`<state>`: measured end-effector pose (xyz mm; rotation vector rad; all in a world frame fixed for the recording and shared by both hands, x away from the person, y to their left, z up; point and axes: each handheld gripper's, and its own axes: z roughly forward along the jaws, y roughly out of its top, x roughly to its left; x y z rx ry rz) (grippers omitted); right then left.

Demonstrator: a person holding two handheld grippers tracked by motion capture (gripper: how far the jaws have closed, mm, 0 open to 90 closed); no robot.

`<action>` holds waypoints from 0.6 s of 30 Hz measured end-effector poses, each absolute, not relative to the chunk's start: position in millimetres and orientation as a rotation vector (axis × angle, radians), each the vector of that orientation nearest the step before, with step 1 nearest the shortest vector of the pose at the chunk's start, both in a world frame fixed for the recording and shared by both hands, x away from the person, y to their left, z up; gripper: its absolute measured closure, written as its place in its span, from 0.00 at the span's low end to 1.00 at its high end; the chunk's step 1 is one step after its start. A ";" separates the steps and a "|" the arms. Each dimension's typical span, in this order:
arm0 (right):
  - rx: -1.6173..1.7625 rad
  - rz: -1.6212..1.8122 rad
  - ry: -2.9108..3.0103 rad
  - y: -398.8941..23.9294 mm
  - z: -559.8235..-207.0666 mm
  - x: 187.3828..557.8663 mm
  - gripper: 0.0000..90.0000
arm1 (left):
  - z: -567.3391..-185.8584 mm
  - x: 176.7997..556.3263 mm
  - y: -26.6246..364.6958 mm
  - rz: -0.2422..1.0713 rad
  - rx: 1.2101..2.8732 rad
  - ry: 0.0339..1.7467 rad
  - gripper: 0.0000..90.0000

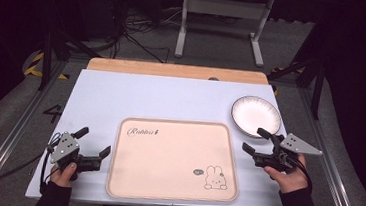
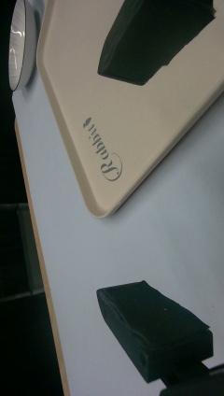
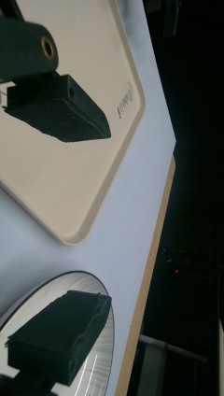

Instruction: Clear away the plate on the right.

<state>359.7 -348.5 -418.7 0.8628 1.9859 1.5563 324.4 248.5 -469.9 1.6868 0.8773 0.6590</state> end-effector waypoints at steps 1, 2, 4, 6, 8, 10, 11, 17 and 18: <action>0.863 1.556 1.986 -348.5 -418.7 359.7 0.19 | -469.9 324.4 248.5 0.659 1.687 0.877 0.00; 0.865 1.551 1.991 -349.0 -418.8 360.3 0.19 | -469.9 324.5 248.5 0.660 1.686 0.879 0.00; 0.871 1.545 2.001 -350.8 -418.1 362.8 0.19 | -469.9 324.4 248.4 0.659 1.686 0.878 0.00; 0.887 1.537 2.002 -353.4 -416.3 366.1 0.19 | -469.8 324.4 248.5 0.662 1.689 0.875 0.00; 0.904 1.547 1.996 -356.3 -414.4 369.9 0.20 | -470.0 324.3 248.2 0.665 1.685 0.875 0.00; 0.954 1.573 1.980 -361.3 -413.2 376.0 0.21 | -470.0 324.3 248.2 0.664 1.685 0.875 0.00; 0.954 1.573 1.980 -361.3 -413.2 376.0 0.21 | -470.0 324.4 248.3 0.664 1.685 0.876 0.00; 0.971 1.552 1.974 -368.7 -412.5 384.8 0.20 | -469.9 324.3 248.5 0.661 1.685 0.880 0.00; 0.976 1.553 1.975 -369.3 -412.5 385.5 0.20 | -469.9 324.3 248.4 0.660 1.685 0.879 0.00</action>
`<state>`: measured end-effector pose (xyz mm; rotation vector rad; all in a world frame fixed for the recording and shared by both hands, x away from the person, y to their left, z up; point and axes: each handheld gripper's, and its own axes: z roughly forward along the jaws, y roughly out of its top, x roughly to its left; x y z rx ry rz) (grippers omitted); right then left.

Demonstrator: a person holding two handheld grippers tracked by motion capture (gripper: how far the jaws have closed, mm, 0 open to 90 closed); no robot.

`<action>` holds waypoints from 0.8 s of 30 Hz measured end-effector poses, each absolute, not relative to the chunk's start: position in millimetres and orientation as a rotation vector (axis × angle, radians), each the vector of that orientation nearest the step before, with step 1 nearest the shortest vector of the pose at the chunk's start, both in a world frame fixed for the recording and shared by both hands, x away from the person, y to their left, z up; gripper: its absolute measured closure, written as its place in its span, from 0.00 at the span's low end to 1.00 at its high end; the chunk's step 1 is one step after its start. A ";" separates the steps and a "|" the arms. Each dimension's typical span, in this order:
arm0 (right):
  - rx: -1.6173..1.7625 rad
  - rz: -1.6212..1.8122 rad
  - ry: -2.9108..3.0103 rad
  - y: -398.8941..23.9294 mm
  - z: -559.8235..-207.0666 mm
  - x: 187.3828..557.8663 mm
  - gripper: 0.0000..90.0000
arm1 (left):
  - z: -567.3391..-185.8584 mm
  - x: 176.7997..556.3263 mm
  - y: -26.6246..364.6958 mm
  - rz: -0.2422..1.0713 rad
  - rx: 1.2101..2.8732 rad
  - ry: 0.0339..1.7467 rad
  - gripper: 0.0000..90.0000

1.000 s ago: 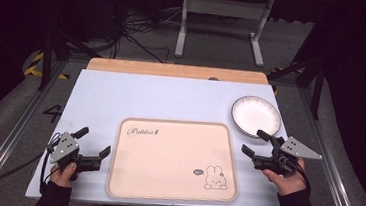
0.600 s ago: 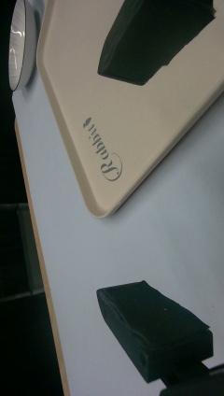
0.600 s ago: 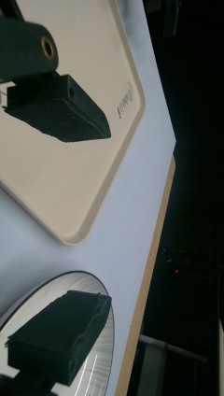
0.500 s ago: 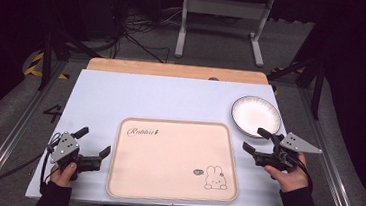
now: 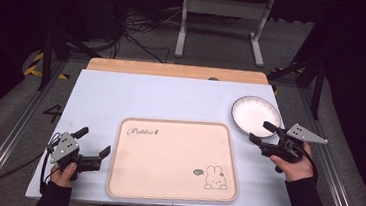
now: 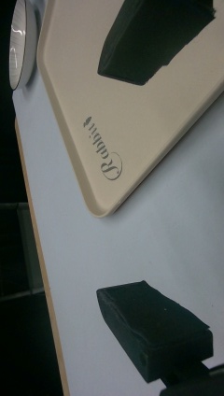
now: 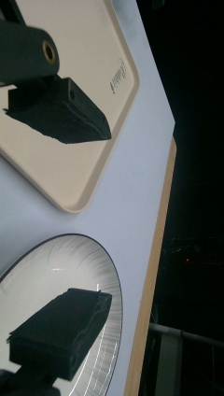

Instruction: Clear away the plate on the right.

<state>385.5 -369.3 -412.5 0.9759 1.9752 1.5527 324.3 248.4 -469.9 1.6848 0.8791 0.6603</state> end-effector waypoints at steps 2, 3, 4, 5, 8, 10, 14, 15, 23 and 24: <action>0.972 1.551 1.980 -371.1 -412.4 388.3 0.20 | -469.9 324.3 248.4 0.660 1.685 0.879 0.00; 0.977 1.549 1.979 -372.5 -411.5 389.9 0.20 | -469.9 324.3 248.4 0.661 1.686 0.879 0.00; 0.983 1.546 1.978 -373.5 -410.9 390.9 0.20 | -469.9 324.3 248.4 0.661 1.686 0.879 0.00; 0.983 1.546 1.978 -373.5 -410.9 390.9 0.20 | -469.9 324.3 248.4 0.661 1.686 0.879 0.00; 0.990 1.535 1.971 -377.0 -408.4 394.8 0.20 | -469.9 324.4 248.2 0.661 1.687 0.881 0.00; 1.003 1.533 1.966 -379.8 -406.5 397.4 0.20 | -470.1 324.5 247.8 0.668 1.690 0.876 0.00; 1.040 1.510 1.948 -386.6 -404.2 403.9 0.20 | -470.1 324.6 247.5 0.666 1.688 0.880 0.00; 1.047 1.503 1.944 -388.0 -404.1 405.2 0.20 | -469.9 324.6 247.8 0.664 1.692 0.881 0.00; 1.117 1.443 1.928 -400.8 -406.7 419.3 0.21 | -470.1 324.8 247.9 0.664 1.688 0.882 0.00; 1.122 1.442 1.924 -402.0 -406.4 420.8 0.21 | -470.1 324.8 247.9 0.664 1.689 0.883 0.00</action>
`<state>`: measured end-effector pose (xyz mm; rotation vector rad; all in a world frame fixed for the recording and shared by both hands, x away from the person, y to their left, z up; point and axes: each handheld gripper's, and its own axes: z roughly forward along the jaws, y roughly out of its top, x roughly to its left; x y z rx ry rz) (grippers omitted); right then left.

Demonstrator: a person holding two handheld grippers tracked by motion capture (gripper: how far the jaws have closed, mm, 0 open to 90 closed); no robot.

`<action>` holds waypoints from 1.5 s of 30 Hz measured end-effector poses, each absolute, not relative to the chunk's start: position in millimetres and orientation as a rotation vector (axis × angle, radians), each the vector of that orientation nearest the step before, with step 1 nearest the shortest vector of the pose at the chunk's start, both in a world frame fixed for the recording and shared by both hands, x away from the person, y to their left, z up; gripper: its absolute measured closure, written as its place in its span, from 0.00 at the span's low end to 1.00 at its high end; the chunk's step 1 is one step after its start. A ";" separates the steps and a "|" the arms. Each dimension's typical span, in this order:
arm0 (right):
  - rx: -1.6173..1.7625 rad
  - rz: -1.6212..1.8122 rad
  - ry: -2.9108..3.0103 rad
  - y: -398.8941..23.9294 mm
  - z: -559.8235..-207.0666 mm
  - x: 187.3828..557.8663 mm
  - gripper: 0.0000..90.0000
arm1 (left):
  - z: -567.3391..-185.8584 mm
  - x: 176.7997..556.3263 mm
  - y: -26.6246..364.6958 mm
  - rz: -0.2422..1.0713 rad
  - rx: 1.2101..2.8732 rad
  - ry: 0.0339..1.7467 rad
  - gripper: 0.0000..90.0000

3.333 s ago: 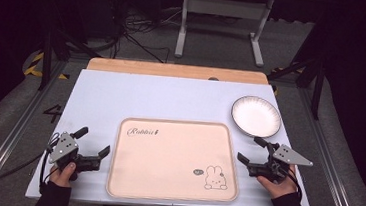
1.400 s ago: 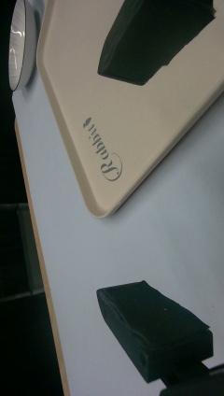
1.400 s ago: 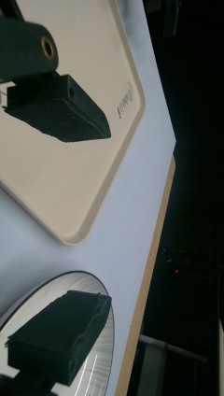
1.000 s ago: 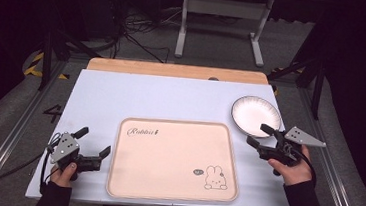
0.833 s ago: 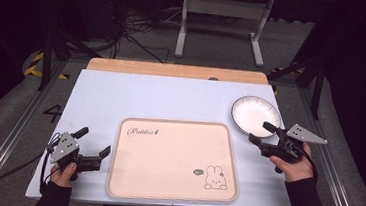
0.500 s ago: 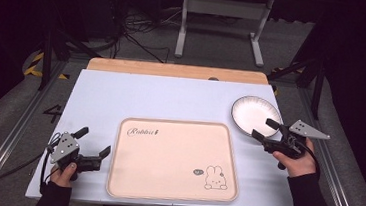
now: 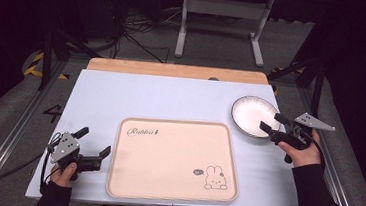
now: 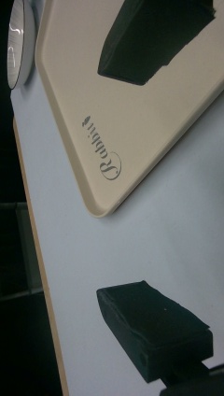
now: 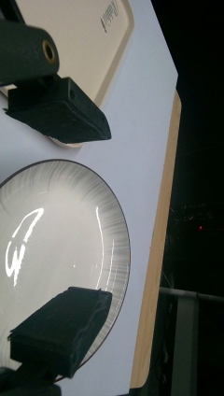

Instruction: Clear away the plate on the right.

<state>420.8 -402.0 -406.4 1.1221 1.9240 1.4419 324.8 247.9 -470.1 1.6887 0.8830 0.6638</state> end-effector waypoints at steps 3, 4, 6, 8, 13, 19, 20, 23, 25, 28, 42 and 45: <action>1.140 1.435 1.914 -405.2 -405.9 424.5 0.21 | -470.1 324.8 247.7 0.664 1.688 0.883 0.00; 1.140 1.435 1.914 -405.2 -405.9 424.5 0.21 | -470.1 324.8 247.7 0.665 1.689 0.883 0.00; 1.172 1.425 1.904 -408.5 -405.9 427.7 0.22 | -470.1 324.7 247.4 0.665 1.690 0.883 0.00; 1.184 1.422 1.900 -410.0 -405.9 429.0 0.22 | -470.1 324.7 247.2 0.666 1.691 0.882 0.00; 1.307 1.382 1.855 -424.3 -409.9 440.8 0.23 | -470.1 324.8 247.2 0.666 1.692 0.882 0.00; 1.390 1.339 1.834 -433.2 -413.7 449.5 0.23 | -470.1 324.9 246.9 0.668 1.693 0.881 0.00; 1.400 1.331 1.832 -433.7 -414.1 450.6 0.23 | -470.1 324.9 246.9 0.668 1.693 0.882 0.00; 1.433 1.321 1.830 -435.4 -415.8 455.4 0.23 | -470.1 324.9 246.7 0.667 1.695 0.880 0.00; 1.461 1.323 1.823 -436.3 -416.9 458.2 0.23 | -470.0 324.8 246.7 0.667 1.697 0.879 0.00; 1.528 1.347 1.793 -438.8 -420.6 462.6 0.26 | -470.0 324.6 246.0 0.673 1.700 0.877 0.00; 1.759 1.284 1.693 -454.4 -440.7 476.6 0.38 | -470.2 324.5 244.9 0.675 1.703 0.874 0.00; 1.787 1.299 1.681 -455.2 -442.9 478.2 0.41 | -470.2 324.5 244.7 0.675 1.704 0.875 0.00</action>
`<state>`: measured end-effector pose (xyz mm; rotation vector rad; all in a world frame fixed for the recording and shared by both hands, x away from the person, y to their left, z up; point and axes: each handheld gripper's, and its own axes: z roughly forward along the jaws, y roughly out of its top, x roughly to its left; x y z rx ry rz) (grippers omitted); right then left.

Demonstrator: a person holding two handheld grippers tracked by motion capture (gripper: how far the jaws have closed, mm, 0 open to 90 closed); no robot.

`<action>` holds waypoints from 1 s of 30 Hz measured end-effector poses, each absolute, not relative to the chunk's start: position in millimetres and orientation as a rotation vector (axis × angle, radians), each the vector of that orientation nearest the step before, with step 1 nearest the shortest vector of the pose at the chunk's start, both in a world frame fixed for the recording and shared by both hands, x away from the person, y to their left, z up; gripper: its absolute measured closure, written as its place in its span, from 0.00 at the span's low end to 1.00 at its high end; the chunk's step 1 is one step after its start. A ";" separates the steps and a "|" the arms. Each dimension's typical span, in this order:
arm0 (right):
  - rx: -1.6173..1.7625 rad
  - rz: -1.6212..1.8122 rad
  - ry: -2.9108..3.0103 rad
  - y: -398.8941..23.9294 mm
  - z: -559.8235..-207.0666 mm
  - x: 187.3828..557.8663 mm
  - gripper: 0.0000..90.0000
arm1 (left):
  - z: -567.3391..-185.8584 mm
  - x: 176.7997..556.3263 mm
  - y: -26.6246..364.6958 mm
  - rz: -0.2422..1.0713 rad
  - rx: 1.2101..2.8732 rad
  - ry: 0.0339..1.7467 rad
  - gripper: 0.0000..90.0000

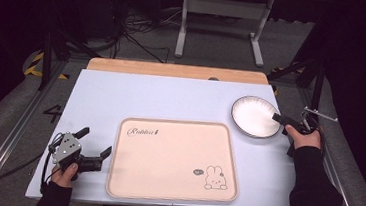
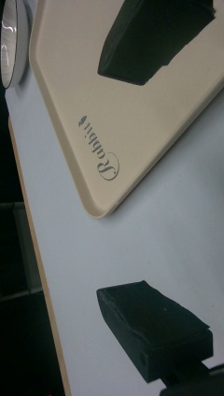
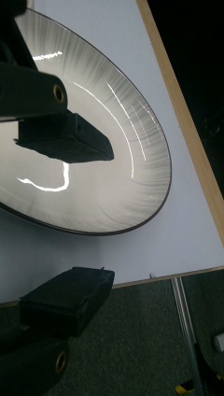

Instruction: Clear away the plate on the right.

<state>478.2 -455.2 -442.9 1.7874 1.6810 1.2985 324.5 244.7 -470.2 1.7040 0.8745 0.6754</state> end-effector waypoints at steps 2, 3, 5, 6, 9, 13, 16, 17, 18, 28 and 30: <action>1.800 1.291 1.684 -455.0 -444.2 479.2 0.44 | -470.2 324.5 244.5 0.676 1.705 0.875 0.00; 1.807 1.284 1.684 -455.0 -445.3 480.0 0.45 | -470.2 324.5 244.5 0.676 1.705 0.875 0.00; 1.815 1.280 1.681 -455.3 -446.4 480.9 0.46 | -470.1 324.3 244.3 0.678 1.706 0.875 0.00; 1.831 1.284 1.675 -455.9 -448.2 482.1 0.48 | -470.1 324.2 244.2 0.679 1.706 0.874 0.00; 1.857 1.310 1.665 -455.2 -450.7 483.7 0.49 | -470.1 324.3 244.3 0.678 1.707 0.874 0.00; 1.881 1.312 1.662 -453.6 -452.6 484.8 0.52 | -470.1 324.2 244.1 0.680 1.709 0.872 0.00; 1.909 1.308 1.653 -452.7 -454.6 485.9 0.57 | -470.2 323.9 243.5 0.684 1.711 0.870 0.00; 1.922 1.308 1.651 -452.2 -455.2 486.1 0.58 | -470.2 323.9 243.3 0.685 1.711 0.869 0.00; 1.928 1.307 1.651 -451.6 -455.8 486.4 0.60 | -470.2 323.9 243.3 0.685 1.712 0.869 0.00; 1.998 1.295 1.654 -451.1 -456.9 486.8 0.84 | -469.9 324.1 243.1 0.690 1.724 0.864 0.00; 2.002 1.294 1.649 -450.6 -456.7 486.8 0.84 | -469.8 324.2 243.2 0.695 1.727 0.860 0.00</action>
